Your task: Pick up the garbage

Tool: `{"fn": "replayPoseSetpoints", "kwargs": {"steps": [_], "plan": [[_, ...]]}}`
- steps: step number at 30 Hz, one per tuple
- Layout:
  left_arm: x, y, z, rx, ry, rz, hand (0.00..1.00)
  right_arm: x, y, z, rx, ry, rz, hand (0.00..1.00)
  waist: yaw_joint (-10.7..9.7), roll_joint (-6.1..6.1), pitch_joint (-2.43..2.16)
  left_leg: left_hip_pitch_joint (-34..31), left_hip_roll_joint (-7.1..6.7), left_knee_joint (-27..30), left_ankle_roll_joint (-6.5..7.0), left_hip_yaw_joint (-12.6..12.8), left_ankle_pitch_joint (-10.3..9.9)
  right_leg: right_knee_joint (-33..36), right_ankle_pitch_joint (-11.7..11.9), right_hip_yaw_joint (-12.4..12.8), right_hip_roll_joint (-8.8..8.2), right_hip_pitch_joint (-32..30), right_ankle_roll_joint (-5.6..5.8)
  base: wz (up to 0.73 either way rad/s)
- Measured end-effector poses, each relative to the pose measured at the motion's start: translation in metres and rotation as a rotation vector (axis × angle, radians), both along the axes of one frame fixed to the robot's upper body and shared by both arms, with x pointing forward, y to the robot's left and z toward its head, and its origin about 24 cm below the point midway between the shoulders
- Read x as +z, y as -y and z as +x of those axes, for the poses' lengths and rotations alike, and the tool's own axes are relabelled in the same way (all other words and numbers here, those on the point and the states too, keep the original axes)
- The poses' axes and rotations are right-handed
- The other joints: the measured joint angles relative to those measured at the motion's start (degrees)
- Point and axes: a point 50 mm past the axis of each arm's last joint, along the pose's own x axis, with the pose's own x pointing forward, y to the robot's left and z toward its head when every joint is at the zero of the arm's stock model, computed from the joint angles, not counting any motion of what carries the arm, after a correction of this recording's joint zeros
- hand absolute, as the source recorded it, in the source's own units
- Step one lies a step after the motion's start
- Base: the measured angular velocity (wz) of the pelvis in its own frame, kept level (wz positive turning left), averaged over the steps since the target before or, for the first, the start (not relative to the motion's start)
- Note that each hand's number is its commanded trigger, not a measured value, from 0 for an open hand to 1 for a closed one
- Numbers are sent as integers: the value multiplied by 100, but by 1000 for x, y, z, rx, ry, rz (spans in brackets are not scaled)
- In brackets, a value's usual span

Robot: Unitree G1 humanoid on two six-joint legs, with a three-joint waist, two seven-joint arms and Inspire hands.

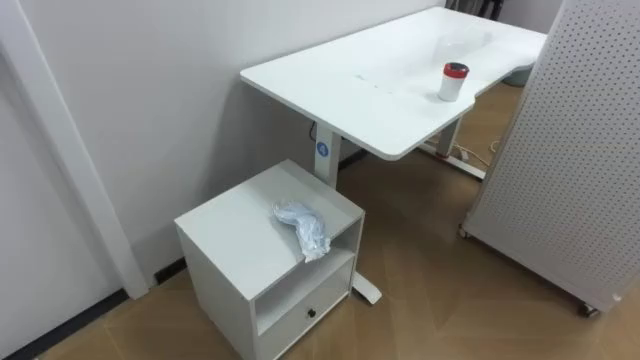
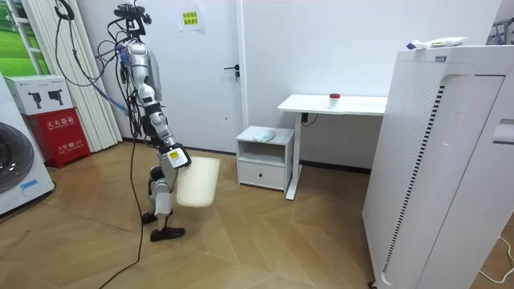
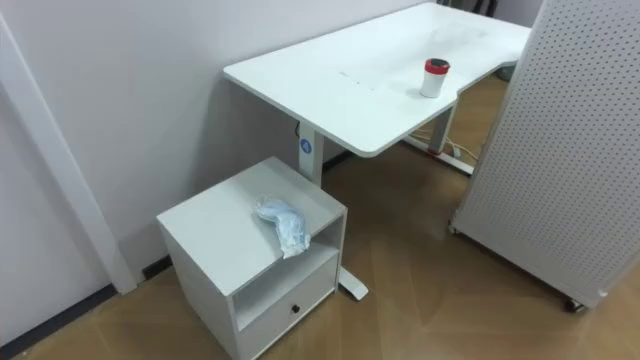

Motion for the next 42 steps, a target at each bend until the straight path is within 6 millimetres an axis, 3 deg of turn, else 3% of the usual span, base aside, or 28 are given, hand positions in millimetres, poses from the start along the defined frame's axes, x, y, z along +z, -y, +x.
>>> {"fn": "replayPoseSetpoints", "kwargs": {"steps": [13,14,15,16,17,18,20,21,23,24,25,28,30,33,35,37,38,40,41,42], "plan": [[0,2,-13,-13,-33,-17,0,0,-1,1,10,1,-2,100,4,-31,1,2,21,62,-58,-109,35,24,12,9,21,18,-21,0],[0,1,-12,-14,-30,-16,0,-1,-3,3,22,1,-4,100,9,-128,35,-92,-11,380,-69,-65,28,-15,44,75,-83,120,-72,24],[0,-1,-9,-19,-22,-12,0,-2,-9,4,21,5,3,100,-18,-303,120,-606,-111,1236,-267,124,-48,-72,51,545,-344,224,-82,40],[1,-2,-6,-23,-12,-9,0,-2,-10,3,14,7,1,100,-33,-373,80,-862,-135,1146,-316,168,-66,-80,53,730,-404,196,-82,91],[1,-2,11,-61,30,-6,0,-1,-5,0,-6,11,-13,100,-45,-346,79,-1453,-61,627,-111,234,132,34,-20,730,-440,51,-11,85],[3,-5,16,-96,42,6,0,-2,-5,-4,-28,-9,-7,100,88,-385,44,-1520,-96,794,-67,587,306,185,-237,549,-560,-89,116,63],[2,-6,8,-92,17,10,0,-1,-4,-3,-16,-3,-4,100,318,-304,75,-1321,-50,743,-48,642,317,198,-279,264,-491,-117,129,-24],[2,-8,1,-86,-8,14,0,-1,-5,-1,-8,10,6,100,333,-279,79,-1133,-37,684,-47,623,317,109,-239,232,-349,-119,70,-30],[2,-9,-9,-75,-46,13,0,-2,-7,-1,0,5,14,100,301,-254,65,-970,-30,704,-67,631,304,36,-147,127,-240,-167,-82,-5],[1,-7,-10,-61,-50,8,0,-2,-7,-2,-2,-7,18,100,296,-202,21,-897,11,706,-85,631,293,57,-99,64,-213,-100,-117,-8],[1,-7,-10,-34,-44,8,0,-2,-8,-2,7,-9,30,100,286,-172,9,-880,59,739,-136,635,263,57,-105,27,-159,-72,-135,-13],[1,-9,-8,-7,-33,9,0,-3,-11,0,18,-2,57,100,277,-114,20,-938,197,988,-294,659,166,161,-194,0,-29,-95,-280,-14],[1,-8,-10,-12,-45,-1,0,-2,-10,3,20,0,65,100,281,-70,35,-1136,395,1637,-416,631,20,508,-413,-10,51,-181,-422,-21],[0,-7,-14,-14,-67,-30,0,-2,-7,1,12,-8,59,100,261,-22,42,-1505,690,2707,-427,611,-19,890,-685,14,134,-237,-589,-12],[0,-4,-21,-8,-88,-45,0,-1,-2,-1,7,-16,51,100,265,30,15,-1585,832,3124,-446,607,2,1088,-828,66,204,-205,-671,-6],[0,-4,-25,-4,-103,-54,0,0,2,0,-12,-12,45,100,234,27,12,-1861,778,3536,-439,316,77,1224,-967,150,226,-119,-723,7],[0,-3,-26,-6,-107,-58,0,1,5,-2,-33,-13,39,100,181,6,3,-2074,650,3377,-396,219,49,1250,-1026,161,195,-110,-738,11],[0,-1,-37,-1,-139,-61,0,2,10,-2,-43,-19,25,100,192,-45,-7,-2546,334,2430,-467,152,138,1309,-1141,237,66,-150,-693,-10],[0,-1,-39,1,-144,-60,0,2,11,-2,-43,-20,22,100,211,-53,-13,-2641,282,2060,-506,146,232,1311,-1183,291,54,-143,-705,-41],[1,-2,-43,4,-153,-59,0,2,11,-3,-42,-25,17,100,303,-50,-8,-2812,217,1465,-492,113,615,1311,-1239,383,31,-120,-672,-48]]}}
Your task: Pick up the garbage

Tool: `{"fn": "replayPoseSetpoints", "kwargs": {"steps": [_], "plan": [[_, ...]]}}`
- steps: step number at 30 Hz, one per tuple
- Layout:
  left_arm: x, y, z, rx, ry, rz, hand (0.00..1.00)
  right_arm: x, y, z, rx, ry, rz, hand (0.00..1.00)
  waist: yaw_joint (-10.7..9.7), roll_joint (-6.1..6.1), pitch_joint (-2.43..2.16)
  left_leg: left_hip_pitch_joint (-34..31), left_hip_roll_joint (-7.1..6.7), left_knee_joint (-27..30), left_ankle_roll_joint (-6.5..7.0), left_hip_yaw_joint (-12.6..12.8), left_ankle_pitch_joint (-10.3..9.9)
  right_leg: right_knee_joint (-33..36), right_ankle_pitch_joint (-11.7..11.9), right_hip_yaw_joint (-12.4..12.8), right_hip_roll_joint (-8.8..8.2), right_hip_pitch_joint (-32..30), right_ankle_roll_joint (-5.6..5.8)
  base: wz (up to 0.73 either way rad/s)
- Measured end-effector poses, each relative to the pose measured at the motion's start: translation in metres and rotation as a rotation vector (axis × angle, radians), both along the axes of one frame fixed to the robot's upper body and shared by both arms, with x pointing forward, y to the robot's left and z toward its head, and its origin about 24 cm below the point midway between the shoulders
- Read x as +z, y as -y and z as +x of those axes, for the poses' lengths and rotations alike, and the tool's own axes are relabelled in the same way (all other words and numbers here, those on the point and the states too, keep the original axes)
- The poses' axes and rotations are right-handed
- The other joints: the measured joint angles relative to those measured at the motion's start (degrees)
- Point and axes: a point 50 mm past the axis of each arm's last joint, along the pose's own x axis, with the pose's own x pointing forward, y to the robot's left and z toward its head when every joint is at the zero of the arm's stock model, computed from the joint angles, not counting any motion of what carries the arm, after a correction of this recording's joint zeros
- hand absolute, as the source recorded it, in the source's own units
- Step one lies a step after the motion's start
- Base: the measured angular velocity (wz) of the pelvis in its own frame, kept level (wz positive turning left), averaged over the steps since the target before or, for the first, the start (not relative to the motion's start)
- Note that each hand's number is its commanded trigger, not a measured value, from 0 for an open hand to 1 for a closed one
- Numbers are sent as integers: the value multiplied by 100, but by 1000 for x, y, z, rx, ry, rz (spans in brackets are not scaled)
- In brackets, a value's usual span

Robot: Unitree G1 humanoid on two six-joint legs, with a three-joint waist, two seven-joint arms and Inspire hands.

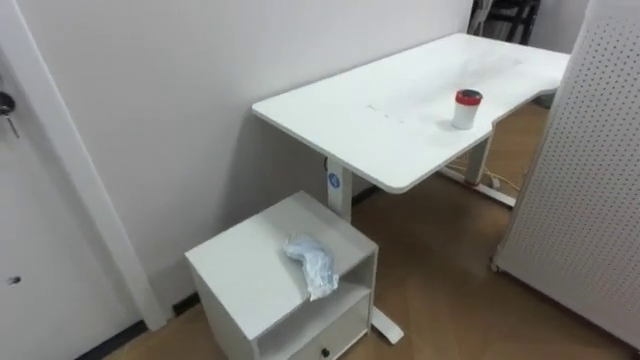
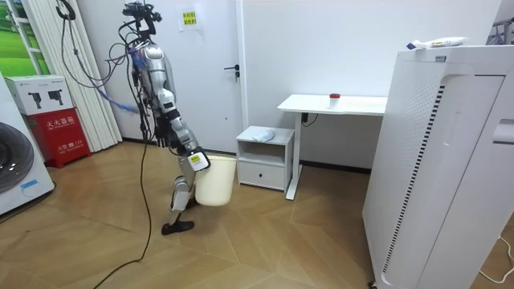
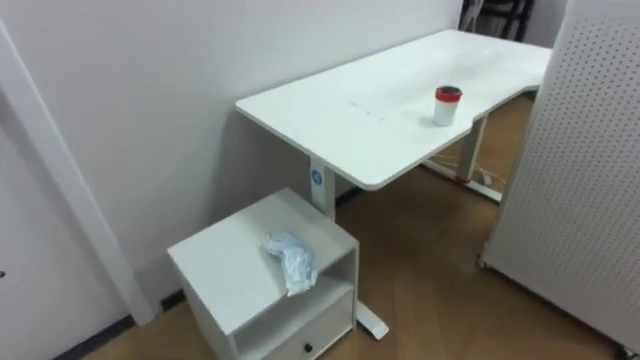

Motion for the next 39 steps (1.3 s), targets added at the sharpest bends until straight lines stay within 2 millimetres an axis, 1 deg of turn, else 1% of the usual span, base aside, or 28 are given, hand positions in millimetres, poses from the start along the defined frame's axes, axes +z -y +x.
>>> {"fn": "replayPoseSetpoints", "kwargs": {"steps": [1,2,3,4,5,6,7,8,9,10,11,12,13,15,17,19,20,21,22,23,24,25,26,27,29,30,34,39], "plan": [[0,0,-4,4,-7,1,0,0,-1,-1,7,-5,0,100,37,-10,-6,-48,-13,-196,18,-2,221,-8,-19,27,-38,28,21,-68],[1,0,-9,11,-18,0,0,-1,-2,-1,27,-8,-1,100,49,-22,-1,-78,-23,-486,58,-12,656,-68,-69,144,-74,111,71,-46],[1,0,-8,10,-12,-2,0,-1,-3,-3,42,-12,-4,100,-7,-72,-16,-73,-93,-531,197,-5,980,-185,-116,197,-120,209,151,-30],[0,1,-5,7,-6,-3,0,-1,-4,-4,44,-15,-5,100,-32,-115,-36,-65,-138,-508,284,28,1047,-236,-136,211,-169,231,187,-12],[0,1,1,3,9,-6,0,-1,-3,-4,43,-18,-12,100,-43,-181,-56,-82,-190,-290,333,181,924,-345,-134,229,-285,279,270,-23],[-1,0,11,-2,46,-6,0,0,-1,0,53,-2,-23,100,-39,-213,31,-154,-154,51,358,235,677,-456,-60,260,-331,380,395,-30],[-1,-1,14,2,61,-3,0,1,-1,1,64,7,-26,100,-36,-203,41,-228,-122,325,393,264,551,-506,-36,287,-355,457,431,-38],[0,-3,18,11,84,4,0,1,-2,5,96,13,-35,100,11,-249,144,-502,-90,1059,540,398,319,-531,-17,485,-401,677,454,-28],[-1,0,20,15,96,-1,0,2,2,0,98,-6,-52,100,-53,-226,6,-560,-113,941,497,370,251,-415,-29,566,-449,747,471,-21],[-2,1,26,13,111,-6,0,2,6,-4,87,-18,-71,100,-49,-172,-16,-460,-139,878,539,426,66,139,-137,433,-544,613,641,-7],[-2,1,29,14,118,-4,0,2,6,-6,78,-23,-76,100,-28,-124,-45,-366,-184,908,574,490,-76,524,-174,358,-658,514,707,-11],[-1,0,37,16,147,3,0,3,9,-6,55,-23,-91,100,-14,-217,-7,-176,-304,963,660,562,-280,1316,-81,215,-868,270,805,-9],[-1,-1,42,21,159,10,0,4,10,-1,49,-10,-102,100,-17,-239,7,-79,-355,982,712,613,-365,1700,58,138,-958,161,842,-8],[0,-3,59,9,198,46,0,5,11,4,45,22,-122,100,-19,-166,15,350,-497,875,800,618,-614,2783,1025,14,-1222,-148,725,0],[2,-6,70,-12,232,79,0,5,8,7,40,40,-116,100,0,-102,14,680,-535,631,853,584,-707,3301,1698,-45,-1326,-402,649,-6],[4,-9,76,-31,263,116,0,6,6,16,38,77,-106,100,0,-45,29,963,-505,349,858,510,-710,3729,1400,-123,-1288,-840,643,-2],[6,-9,80,-51,284,135,0,7,6,19,40,92,-105,100,-19,17,31,1115,-464,175,856,492,-706,3766,1105,-219,-1231,-1158,639,7],[7,-9,86,-60,313,147,0,7,5,22,33,105,-104,100,-12,61,0,1225,-463,47,856,478,-706,3529,878,-292,-1222,-1381,652,8],[8,-9,89,-65,328,152,0,8,5,23,39,110,-104,100,-14,51,2,1272,-447,6,855,463,-706,3266,766,-353,-1202,-1440,659,9],[9,-9,93,-72,352,162,0,8,3,27,54,120,-103,100,-8,47,1,1346,-400,-101,843,437,-704,2574,633,-426,-1084,-1570,665,19],[11,-8,98,-88,373,172,0,8,1,30,76,127,-98,100,-54,25,8,1396,-386,-213,804,351,-680,1748,633,-472,-973,-1597,667,23],[11,-7,101,-94,384,172,0,8,0,31,79,131,-96,100,-58,6,6,1409,-386,-240,797,320,-676,1341,663,-498,-937,-1586,665,28],[12,-6,109,-111,409,178,0,8,-1,33,86,137,-89,100,-53,-63,0,1415,-394,-258,771,324,-689,547,1002,-573,-869,-1565,718,38],[14,-1,116,-120,439,181,0,7,-2,33,99,137,-90,100,-109,-47,-48,1440,-340,-266,721,185,-697,320,1145,-658,-743,-1446,770,32],[18,0,125,-134,496,205,0,6,-7,36,132,133,-85,100,-67,7,-26,1539,-266,-433,633,173,-653,-52,1275,-701,-584,-1232,749,6],[20,1,131,-151,528,224,0,6,-8,39,154,138,-86,100,-47,39,20,1598,-228,-507,611,202,-640,-216,1327,-690,-520,-1153,739,-17],[30,-1,146,-178,618,289,0,4,-9,34,161,118,-88,100,-54,57,33,1710,-198,-703,559,214,-610,-423,1335,-688,-443,-1041,733,-5],[63,1,194,-253,888,420,0,4,-8,33,167,132,-89,100,-48,55,43,1870,-192,-869,515,223,-582,-509,1331,-611,-390,-984,729,-8]]}}
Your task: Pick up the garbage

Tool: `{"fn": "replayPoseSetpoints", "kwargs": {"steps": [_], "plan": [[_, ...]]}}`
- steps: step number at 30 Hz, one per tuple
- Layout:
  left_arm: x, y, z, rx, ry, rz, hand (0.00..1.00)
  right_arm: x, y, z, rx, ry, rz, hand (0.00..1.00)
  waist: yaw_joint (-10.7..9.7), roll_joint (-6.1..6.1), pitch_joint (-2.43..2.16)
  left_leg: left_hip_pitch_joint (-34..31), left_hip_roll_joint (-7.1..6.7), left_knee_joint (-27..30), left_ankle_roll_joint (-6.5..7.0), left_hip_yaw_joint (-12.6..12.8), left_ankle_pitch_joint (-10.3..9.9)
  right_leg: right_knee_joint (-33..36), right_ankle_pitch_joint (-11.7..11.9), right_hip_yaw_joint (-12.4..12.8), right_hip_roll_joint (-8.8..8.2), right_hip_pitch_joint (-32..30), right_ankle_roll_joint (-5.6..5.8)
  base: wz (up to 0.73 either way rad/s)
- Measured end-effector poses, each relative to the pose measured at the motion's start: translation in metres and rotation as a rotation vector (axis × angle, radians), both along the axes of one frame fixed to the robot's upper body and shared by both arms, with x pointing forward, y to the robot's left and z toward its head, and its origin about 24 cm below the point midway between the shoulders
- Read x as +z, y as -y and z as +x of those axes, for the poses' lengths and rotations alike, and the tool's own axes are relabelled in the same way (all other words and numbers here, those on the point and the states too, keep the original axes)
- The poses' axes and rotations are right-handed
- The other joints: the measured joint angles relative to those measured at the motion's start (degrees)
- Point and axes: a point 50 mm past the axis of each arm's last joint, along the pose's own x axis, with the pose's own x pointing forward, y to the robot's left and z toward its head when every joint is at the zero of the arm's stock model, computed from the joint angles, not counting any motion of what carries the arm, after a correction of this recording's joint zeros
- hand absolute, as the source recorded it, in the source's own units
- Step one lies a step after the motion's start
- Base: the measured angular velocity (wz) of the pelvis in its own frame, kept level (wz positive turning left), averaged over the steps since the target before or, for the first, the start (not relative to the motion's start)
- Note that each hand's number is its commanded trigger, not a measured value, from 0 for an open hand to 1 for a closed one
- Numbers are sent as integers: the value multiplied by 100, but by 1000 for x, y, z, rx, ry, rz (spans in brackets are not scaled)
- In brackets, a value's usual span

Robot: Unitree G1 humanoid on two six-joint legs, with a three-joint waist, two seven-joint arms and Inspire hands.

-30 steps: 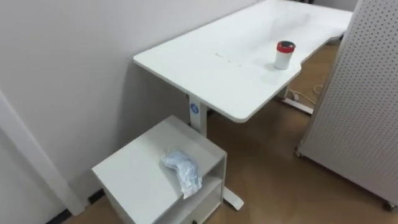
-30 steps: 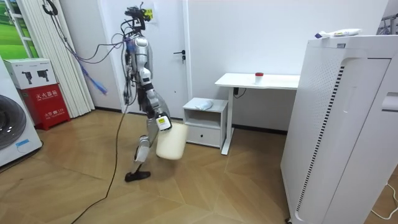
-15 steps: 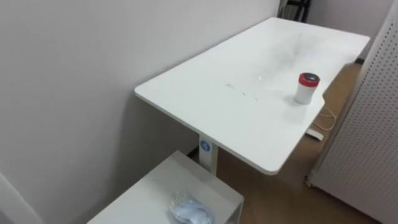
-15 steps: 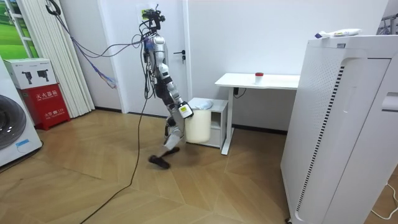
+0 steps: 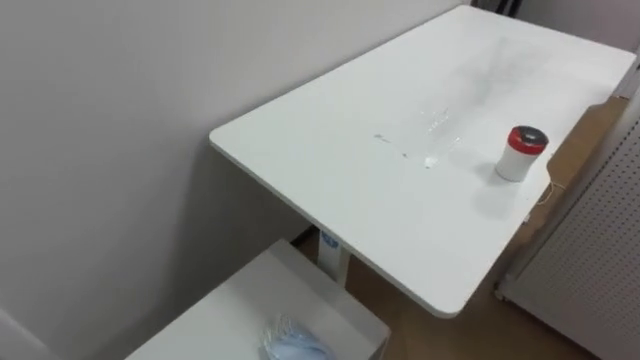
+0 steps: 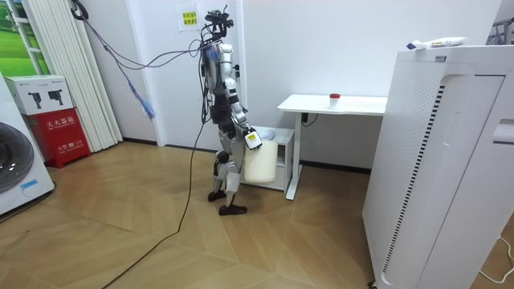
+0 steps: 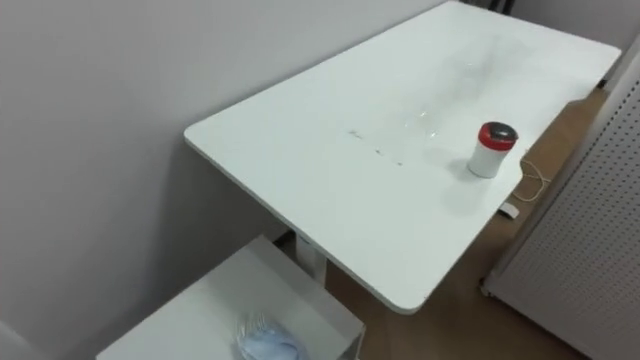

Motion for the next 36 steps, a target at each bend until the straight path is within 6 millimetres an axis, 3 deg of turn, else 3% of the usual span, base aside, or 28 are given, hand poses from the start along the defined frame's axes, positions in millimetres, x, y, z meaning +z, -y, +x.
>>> {"fn": "replayPoseSetpoints", "kwargs": {"steps": [6,11,15,19,24,28,32,36], "plan": [[20,7,30,-42,153,46,0,2,-2,11,21,32,23,100,-195,-15,7,-136,6,-60,-1,78,0,84,-3,97,13,-233,-14,-11],[27,22,57,-139,192,70,0,6,-5,33,81,80,13,100,-331,-20,71,-609,7,222,0,134,0,344,-6,102,-61,-728,-41,-4],[37,37,80,-245,232,101,0,11,-5,49,126,116,-15,100,-452,90,149,-1157,54,523,1,159,0,484,58,91,-73,-1195,-104,0],[39,40,86,-274,240,124,0,13,-6,60,131,136,-38,100,-611,155,183,-1509,108,737,1,209,-1,698,59,117,-72,-1562,-158,-4],[42,46,98,-307,234,146,0,19,-5,75,127,189,-52,100,-834,239,276,-1896,170,961,6,336,-6,1042,60,238,-79,-2059,-251,-10],[49,47,108,-303,262,152,0,23,-4,83,89,220,-58,100,-915,242,293,-2315,244,1147,-4,395,-49,1312,84,251,-82,-2541,-350,-7],[52,53,113,-293,278,137,0,26,-3,91,77,238,-63,100,-1012,283,341,-2618,342,1363,-24,460,-52,1429,139,257,-72,-2838,-453,-12],[56,56,123,-279,292,132,0,29,-3,97,58,265,-61,100,-1120,285,345,-3025,405,1628,-43,469,-70,1627,112,259,-74,-3246,-535,-2]]}}
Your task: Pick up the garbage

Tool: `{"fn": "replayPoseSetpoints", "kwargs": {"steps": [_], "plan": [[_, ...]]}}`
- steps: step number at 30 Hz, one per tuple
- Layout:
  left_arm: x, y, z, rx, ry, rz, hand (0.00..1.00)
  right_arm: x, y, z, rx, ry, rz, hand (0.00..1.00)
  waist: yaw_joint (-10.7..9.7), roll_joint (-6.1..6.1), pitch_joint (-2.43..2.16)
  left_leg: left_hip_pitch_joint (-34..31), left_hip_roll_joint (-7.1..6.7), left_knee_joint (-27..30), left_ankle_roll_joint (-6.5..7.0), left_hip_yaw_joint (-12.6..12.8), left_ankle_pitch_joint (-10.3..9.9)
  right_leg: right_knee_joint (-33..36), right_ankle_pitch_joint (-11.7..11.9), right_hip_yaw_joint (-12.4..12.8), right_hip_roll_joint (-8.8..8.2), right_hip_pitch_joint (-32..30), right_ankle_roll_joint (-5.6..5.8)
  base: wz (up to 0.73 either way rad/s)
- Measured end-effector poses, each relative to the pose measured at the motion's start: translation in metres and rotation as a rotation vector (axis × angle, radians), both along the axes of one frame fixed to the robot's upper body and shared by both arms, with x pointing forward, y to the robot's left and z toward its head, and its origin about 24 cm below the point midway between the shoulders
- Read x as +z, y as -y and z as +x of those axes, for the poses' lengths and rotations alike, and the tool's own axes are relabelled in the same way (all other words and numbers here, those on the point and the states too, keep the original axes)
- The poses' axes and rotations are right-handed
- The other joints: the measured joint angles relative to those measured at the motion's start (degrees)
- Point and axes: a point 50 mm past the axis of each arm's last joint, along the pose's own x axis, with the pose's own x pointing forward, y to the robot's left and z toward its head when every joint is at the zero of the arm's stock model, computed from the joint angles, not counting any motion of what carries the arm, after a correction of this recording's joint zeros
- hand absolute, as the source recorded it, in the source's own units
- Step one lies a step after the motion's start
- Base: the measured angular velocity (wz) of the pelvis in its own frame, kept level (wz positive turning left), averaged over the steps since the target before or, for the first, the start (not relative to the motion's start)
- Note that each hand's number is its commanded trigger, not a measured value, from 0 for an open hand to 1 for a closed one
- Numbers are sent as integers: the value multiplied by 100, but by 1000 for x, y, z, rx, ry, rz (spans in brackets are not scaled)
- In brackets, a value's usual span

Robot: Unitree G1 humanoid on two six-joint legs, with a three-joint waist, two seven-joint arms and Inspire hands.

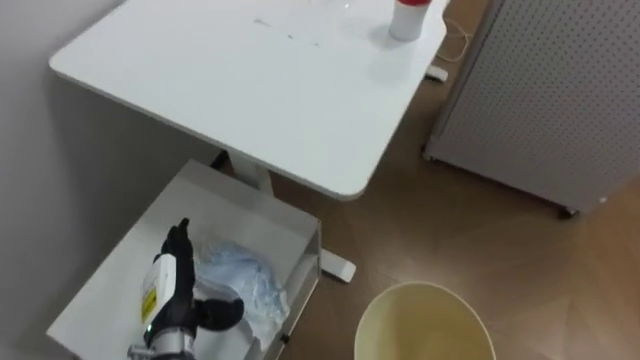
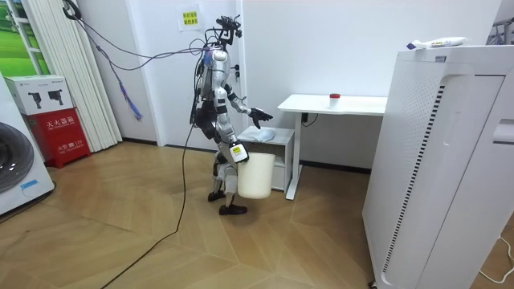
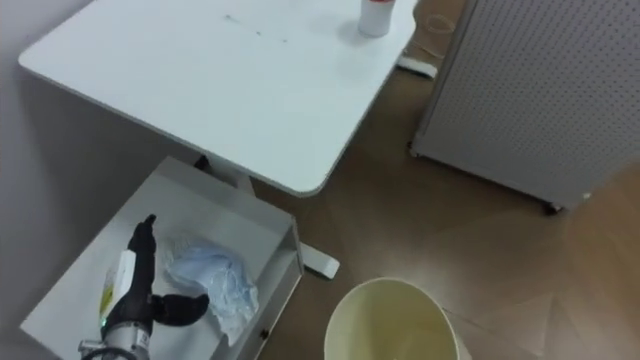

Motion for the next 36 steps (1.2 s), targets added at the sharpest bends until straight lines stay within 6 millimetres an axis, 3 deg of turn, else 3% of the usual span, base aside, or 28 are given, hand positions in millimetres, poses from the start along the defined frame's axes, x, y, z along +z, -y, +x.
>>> {"fn": "replayPoseSetpoints", "kwargs": {"steps": [12,14,15,17,18,36], "plan": [[-3,2,0,-61,-28,89,0,4,0,7,3,26,-27,100,-276,-4,4,-285,91,135,-34,115,-33,84,-28,154,91,-317,-45,-5],[-2,5,2,-87,-25,116,17,5,0,9,2,31,-28,100,-295,-8,10,-352,119,182,-42,115,-57,91,-28,151,106,-377,-47,-3],[-2,6,3,-111,-29,144,53,5,0,9,2,29,-29,100,-304,-19,19,-362,117,180,-43,115,-58,102,-30,151,102,-395,-51,0],[-2,7,5,-139,-43,186,74,5,0,9,2,30,-28,100,-340,-34,29,-377,118,189,-49,117,-67,124,-38,150,98,-417,-58,0],[-1,7,6,-154,-52,218,100,6,-1,11,4,36,-25,100,-376,-42,34,-397,121,199,-50,117,-67,150,-38,148,97,-440,-60,0],[-9,-4,8,-238,-216,409,100,9,-2,17,-5,43,-19,100,-457,-38,64,-601,195,270,-63,229,-77,189,-25,246,160,-702,-97,-3]]}}
